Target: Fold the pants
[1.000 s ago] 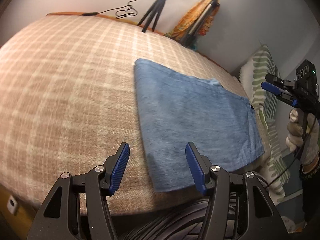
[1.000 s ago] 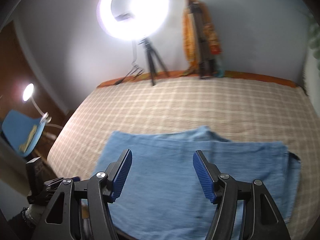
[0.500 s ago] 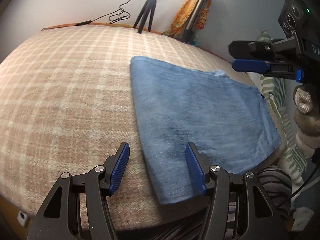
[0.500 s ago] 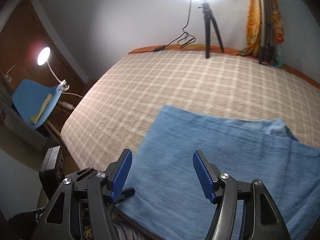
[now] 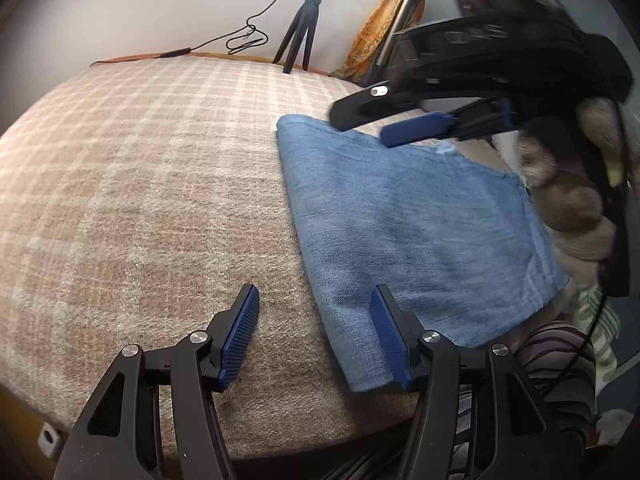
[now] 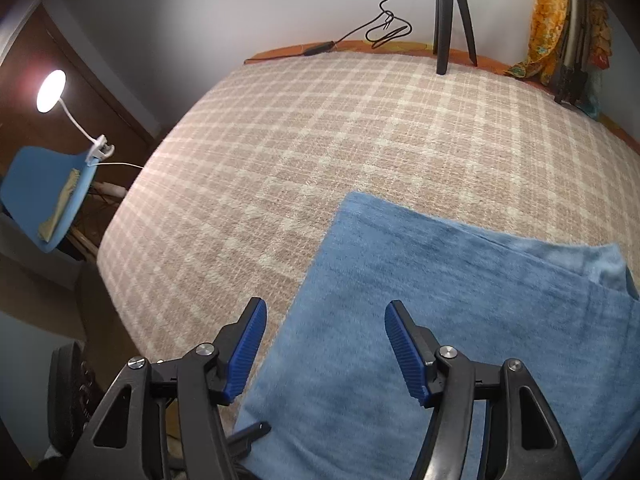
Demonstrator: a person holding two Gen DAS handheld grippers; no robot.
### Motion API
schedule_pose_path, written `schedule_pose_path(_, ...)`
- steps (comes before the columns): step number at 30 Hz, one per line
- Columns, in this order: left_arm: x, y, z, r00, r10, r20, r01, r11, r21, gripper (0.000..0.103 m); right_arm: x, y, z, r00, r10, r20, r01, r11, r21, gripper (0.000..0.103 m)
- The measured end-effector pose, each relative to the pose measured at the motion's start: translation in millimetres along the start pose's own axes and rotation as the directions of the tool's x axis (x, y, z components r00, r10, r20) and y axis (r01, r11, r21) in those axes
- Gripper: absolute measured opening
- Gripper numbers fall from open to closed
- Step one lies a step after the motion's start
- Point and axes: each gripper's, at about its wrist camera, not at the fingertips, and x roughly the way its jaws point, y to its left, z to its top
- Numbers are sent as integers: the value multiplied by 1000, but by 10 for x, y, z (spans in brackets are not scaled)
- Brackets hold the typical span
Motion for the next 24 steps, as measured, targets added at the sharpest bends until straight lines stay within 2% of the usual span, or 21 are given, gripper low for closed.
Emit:
schedule_pose_path(4,-29,20,-17,1000,-19,4,19,1000,-13,57,200,102,137,998,-24,-52,24,1000,2,55)
schedule_pose_path(10,-62,35,-43,999,-39,12,40,999,-26,56,503,288,280,982,-132,-133,127,991,-47,50)
schedule_pose_path(20,-112,48,-56,998,-64,6,64,997,-44,56,784,427,326,938,-280,-205,258,957,-130,36)
schedule_pose_path(24,-155,69,-70,997,-83,4,83,994,-65,56,846,420,332,936,-293,-197,270,954,-134,24)
